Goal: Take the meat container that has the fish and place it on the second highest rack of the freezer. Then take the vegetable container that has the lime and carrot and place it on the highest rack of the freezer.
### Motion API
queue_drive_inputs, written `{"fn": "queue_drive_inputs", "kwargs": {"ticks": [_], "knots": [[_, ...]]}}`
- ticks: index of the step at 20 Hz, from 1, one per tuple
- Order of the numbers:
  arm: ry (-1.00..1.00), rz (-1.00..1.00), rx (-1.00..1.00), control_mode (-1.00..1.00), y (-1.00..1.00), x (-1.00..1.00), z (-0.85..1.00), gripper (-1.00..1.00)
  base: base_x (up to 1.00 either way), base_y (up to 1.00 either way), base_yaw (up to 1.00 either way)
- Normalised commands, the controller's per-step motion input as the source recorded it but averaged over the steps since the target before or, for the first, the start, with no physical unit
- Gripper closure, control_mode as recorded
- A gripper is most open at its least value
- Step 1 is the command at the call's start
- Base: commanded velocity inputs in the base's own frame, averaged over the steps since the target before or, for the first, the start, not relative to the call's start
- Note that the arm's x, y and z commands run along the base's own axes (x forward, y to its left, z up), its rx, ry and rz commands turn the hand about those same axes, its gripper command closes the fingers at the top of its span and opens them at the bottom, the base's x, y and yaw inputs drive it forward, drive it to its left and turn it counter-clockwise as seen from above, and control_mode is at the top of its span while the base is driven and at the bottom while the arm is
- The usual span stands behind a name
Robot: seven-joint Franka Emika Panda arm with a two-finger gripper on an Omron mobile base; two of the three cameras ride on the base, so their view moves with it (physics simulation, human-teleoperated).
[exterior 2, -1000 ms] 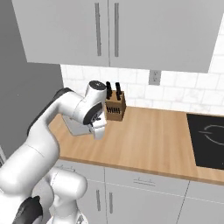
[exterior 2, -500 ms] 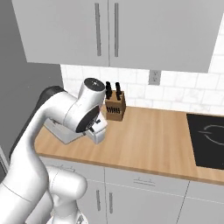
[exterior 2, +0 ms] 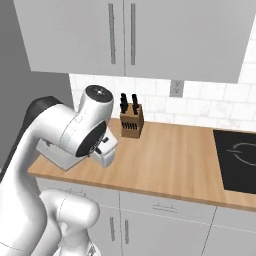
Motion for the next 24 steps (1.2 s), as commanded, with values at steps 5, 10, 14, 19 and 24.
{"fn": "queue_drive_inputs", "kwargs": {"ticks": [5,10,14,19,24], "knots": [[0.0,0.03,-0.05,-1.0,0.05,-0.37,0.0,1.0,0.0,0.0,0.0],[0.0,0.0,0.0,1.0,0.0,0.0,0.0,1.0,-0.93,0.03,0.0],[0.0,0.0,0.0,1.0,0.0,0.0,0.0,1.0,-0.85,0.58,0.0],[0.0,0.0,0.0,1.0,0.0,0.0,0.0,1.0,-0.35,1.0,0.0],[0.0,0.0,0.0,1.0,0.0,0.0,0.0,1.0,-0.25,1.0,0.0]]}}
